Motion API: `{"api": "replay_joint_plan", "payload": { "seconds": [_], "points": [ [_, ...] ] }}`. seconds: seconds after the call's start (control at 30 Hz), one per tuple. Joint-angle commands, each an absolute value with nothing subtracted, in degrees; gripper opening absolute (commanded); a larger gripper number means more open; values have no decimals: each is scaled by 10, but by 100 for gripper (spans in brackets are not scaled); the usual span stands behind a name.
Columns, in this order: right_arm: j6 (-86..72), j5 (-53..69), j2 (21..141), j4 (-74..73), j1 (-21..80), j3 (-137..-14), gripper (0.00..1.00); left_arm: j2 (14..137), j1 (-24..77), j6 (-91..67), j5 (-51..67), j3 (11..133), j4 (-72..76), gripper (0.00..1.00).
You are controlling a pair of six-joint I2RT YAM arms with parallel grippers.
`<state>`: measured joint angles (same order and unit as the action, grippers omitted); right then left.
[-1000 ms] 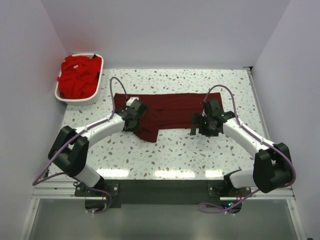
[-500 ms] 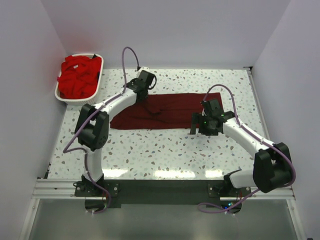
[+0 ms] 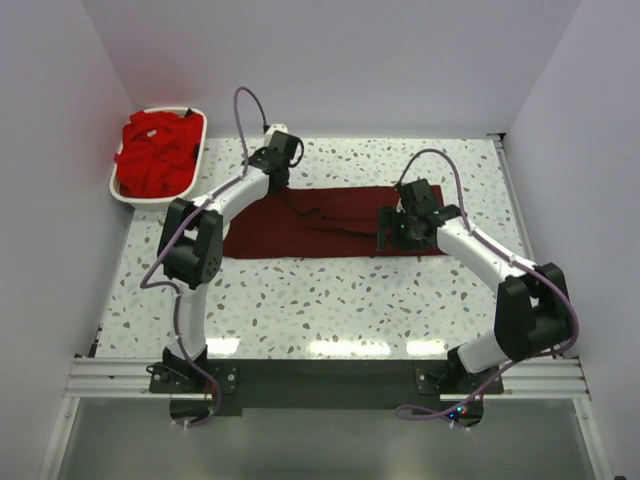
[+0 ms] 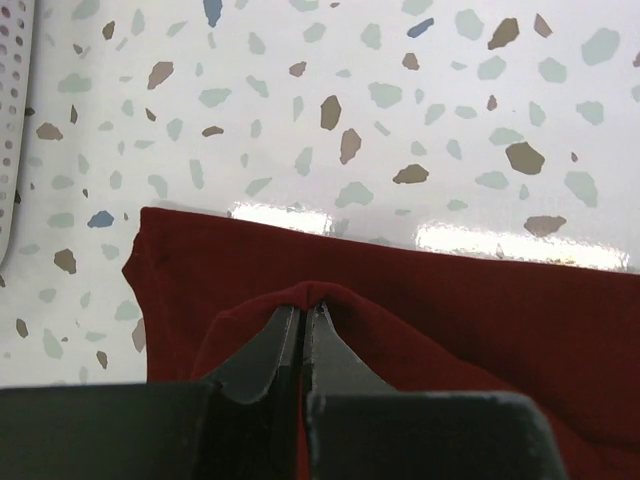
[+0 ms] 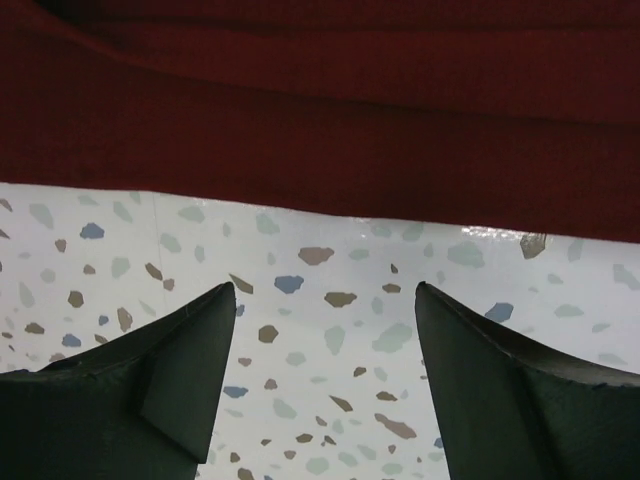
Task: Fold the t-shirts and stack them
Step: Fold the tshirt
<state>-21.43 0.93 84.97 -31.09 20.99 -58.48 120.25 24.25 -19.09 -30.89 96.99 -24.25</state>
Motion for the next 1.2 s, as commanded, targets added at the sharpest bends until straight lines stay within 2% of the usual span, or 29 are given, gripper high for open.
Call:
{"api": "replay_joint_plan", "payload": {
  "seconds": [0.0, 0.4, 0.63, 1.03, 1.07, 1.17],
  "points": [
    [-204, -19, 869, -270, 213, -620, 74, 1213, 222, -239, -310, 994, -229, 0],
    [-196, -54, 998, -229, 186, -691, 57, 1202, 214, -265, -275, 962, -221, 3],
    [-200, -19, 1063, -225, 135, -729, 51, 1196, 209, -272, -263, 953, -222, 4],
    [-194, -113, 1129, -252, 93, -839, 54, 1179, 205, -283, -258, 924, -222, 9],
    [-193, -98, 1115, -252, 94, -838, 55, 1173, 202, -285, -258, 922, -223, 11],
    [-192, -81, 1072, -234, 94, -805, 61, 1159, 199, -294, -256, 915, -228, 26]
  ]
}}
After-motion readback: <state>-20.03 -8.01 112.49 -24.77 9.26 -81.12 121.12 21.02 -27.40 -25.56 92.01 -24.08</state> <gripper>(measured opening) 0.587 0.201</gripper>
